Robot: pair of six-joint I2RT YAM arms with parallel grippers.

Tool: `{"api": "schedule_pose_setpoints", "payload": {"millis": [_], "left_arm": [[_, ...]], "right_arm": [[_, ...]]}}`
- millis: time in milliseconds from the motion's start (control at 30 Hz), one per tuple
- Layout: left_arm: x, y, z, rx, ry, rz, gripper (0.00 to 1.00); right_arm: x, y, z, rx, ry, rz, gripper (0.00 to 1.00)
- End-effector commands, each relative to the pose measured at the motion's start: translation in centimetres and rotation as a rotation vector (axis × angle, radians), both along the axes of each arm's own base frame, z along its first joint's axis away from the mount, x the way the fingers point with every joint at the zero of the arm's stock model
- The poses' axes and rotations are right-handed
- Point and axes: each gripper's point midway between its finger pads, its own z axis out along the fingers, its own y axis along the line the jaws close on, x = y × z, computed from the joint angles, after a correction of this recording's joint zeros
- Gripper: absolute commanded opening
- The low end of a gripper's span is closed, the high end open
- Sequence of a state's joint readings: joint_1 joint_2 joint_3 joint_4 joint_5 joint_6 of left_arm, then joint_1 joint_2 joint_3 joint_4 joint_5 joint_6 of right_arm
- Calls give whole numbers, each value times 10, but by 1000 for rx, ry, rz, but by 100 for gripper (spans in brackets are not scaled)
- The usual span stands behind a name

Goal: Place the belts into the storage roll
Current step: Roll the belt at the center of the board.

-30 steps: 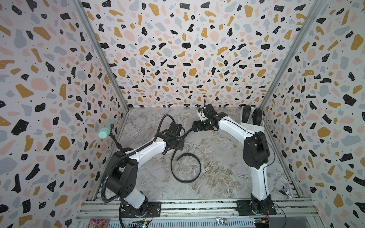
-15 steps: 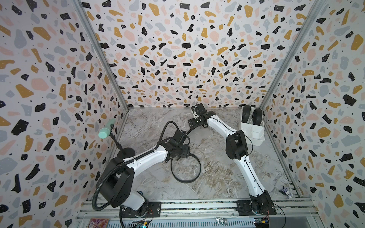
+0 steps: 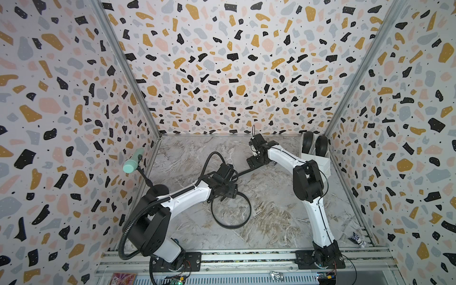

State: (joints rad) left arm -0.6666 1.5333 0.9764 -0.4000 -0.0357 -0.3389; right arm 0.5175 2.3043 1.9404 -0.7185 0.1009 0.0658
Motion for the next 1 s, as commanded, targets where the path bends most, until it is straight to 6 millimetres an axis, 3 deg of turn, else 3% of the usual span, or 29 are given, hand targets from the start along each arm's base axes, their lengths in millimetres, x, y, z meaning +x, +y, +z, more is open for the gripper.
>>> {"api": "schedule_pose_setpoints", "payload": {"millis": [0, 167, 333, 433, 500, 600, 767, 967], "left_arm": [[-4, -16, 9, 0, -6, -66, 76], [-27, -34, 2, 20, 44, -148, 77], [-33, -55, 4, -45, 70, -103, 77], [-35, -71, 5, -64, 82, -91, 76], [-38, -78, -6, -29, 104, -101, 76], [-39, -82, -24, 9, 134, -84, 75], [-37, -90, -35, -4, 155, -56, 71], [-38, -86, -52, 37, 181, -49, 60]], "right_arm": [[-39, 1, 17, 9, 65, 4, 100], [-55, 4, 31, 53, 61, 1, 100], [-38, -8, 52, 34, -26, 3, 100], [-26, -24, 52, 26, -27, -15, 100], [-20, -31, 52, 28, -37, -18, 100], [-13, -36, 51, 52, -46, -6, 100], [-10, -39, 51, 93, -56, 33, 100], [-28, -25, 57, 171, -56, 197, 100]]}}
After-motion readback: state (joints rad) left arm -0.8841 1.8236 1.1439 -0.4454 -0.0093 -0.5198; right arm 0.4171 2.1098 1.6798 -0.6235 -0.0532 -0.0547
